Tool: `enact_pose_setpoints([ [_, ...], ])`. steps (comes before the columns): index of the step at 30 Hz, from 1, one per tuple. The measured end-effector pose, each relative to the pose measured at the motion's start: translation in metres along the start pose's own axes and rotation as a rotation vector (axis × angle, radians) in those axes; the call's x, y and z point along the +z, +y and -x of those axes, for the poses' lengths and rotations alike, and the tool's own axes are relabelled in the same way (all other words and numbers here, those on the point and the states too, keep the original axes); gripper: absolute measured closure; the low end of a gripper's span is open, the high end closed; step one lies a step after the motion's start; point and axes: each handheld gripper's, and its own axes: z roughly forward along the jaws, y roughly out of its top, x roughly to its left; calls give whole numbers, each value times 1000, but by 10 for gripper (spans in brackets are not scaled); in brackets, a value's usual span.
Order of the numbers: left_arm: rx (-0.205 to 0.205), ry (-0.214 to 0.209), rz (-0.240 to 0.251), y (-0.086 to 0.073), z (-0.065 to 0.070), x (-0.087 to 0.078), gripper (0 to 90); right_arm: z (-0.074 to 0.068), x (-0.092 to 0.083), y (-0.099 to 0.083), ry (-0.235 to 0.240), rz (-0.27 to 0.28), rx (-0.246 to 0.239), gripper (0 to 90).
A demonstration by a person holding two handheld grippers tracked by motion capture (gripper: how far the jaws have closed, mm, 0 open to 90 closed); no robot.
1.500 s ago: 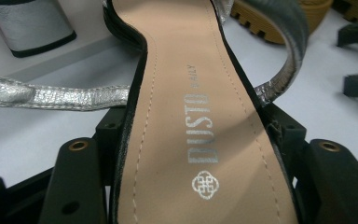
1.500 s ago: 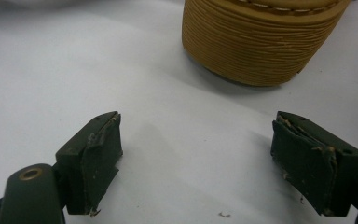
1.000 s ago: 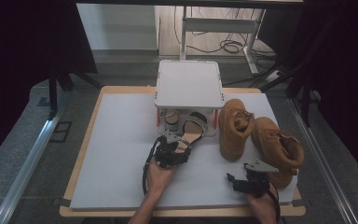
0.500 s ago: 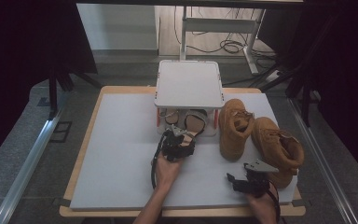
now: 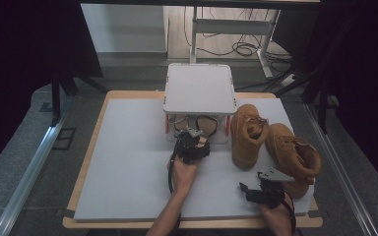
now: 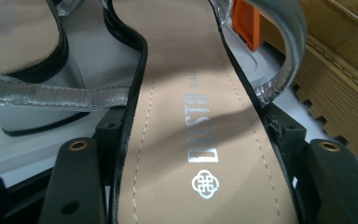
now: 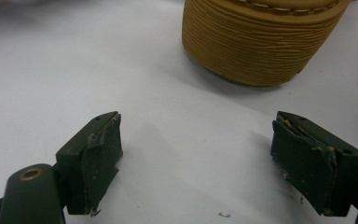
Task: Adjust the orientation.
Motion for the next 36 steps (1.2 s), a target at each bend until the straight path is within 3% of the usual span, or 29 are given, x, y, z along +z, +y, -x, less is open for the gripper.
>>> enact_pose_setpoints([
  [19,-34,78,-1,13,8,27,389,0,0,0,2,1,-1,163],
  [36,-58,118,-10,27,9,47,389,0,0,0,4,1,-3,163],
])
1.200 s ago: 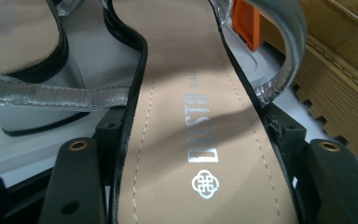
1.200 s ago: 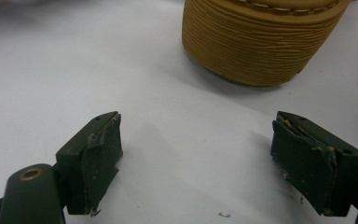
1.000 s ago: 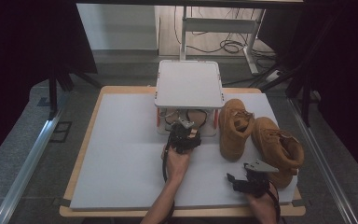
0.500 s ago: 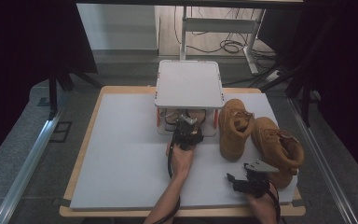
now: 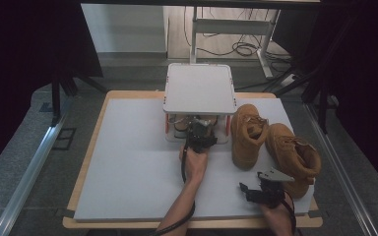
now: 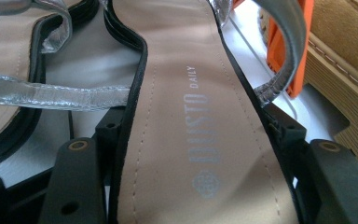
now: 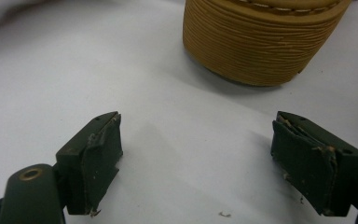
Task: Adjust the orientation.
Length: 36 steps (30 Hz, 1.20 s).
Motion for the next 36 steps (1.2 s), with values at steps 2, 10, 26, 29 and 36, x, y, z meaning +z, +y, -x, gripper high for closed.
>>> enact_pose_setpoints([
  [2,0,4,1,1,0,2,389,0,0,0,0,0,4,162],
  [10,-26,4,-1,2,0,12,386,0,0,0,0,0,4,163],
  [26,1,-53,6,-2,-4,-4,334,0,0,0,2,0,4,163],
  [29,13,-60,9,-5,-5,-10,335,0,0,0,2,0,3,163],
  [36,57,-53,13,-12,-5,-22,332,-1,0,0,2,0,2,163],
])
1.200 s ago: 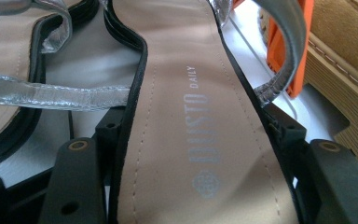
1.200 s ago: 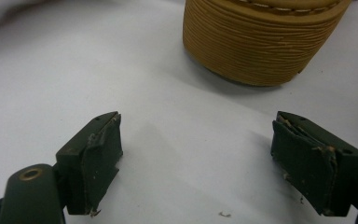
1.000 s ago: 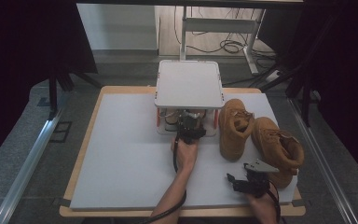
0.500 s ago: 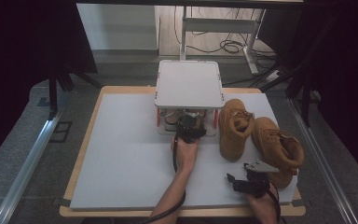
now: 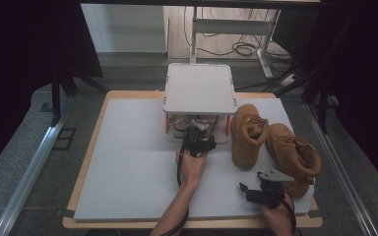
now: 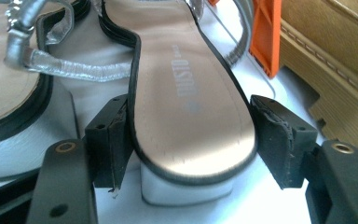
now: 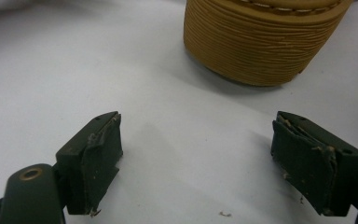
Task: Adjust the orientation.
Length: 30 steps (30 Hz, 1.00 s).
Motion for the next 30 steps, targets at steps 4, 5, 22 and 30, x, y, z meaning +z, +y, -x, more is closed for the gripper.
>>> enact_pose_setpoints([
  [4,18,-24,8,-5,-1,-7,323,0,0,0,1,0,-1,163],
  [5,20,-29,10,-6,-1,-8,319,0,0,0,0,0,-1,163],
  [22,87,-103,32,-29,-6,-39,503,0,0,0,-1,-1,0,163],
  [30,119,-129,26,-33,-8,-38,794,0,0,0,-1,-1,0,163],
])
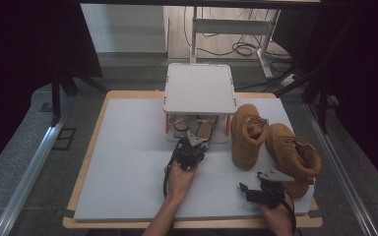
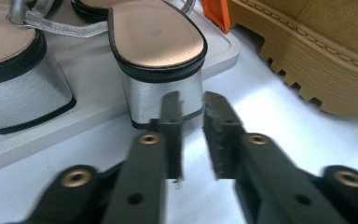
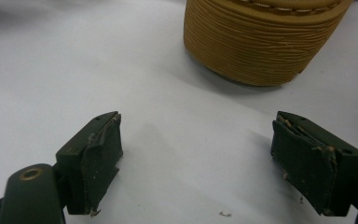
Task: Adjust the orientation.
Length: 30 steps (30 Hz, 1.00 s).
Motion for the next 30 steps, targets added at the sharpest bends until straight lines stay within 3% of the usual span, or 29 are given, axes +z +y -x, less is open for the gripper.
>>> enact_pose_setpoints([
  [4,14,12,-8,1,-2,3,889,0,0,0,0,0,0,163],
  [30,53,45,-3,17,-8,25,896,0,0,0,0,1,-1,163],
])
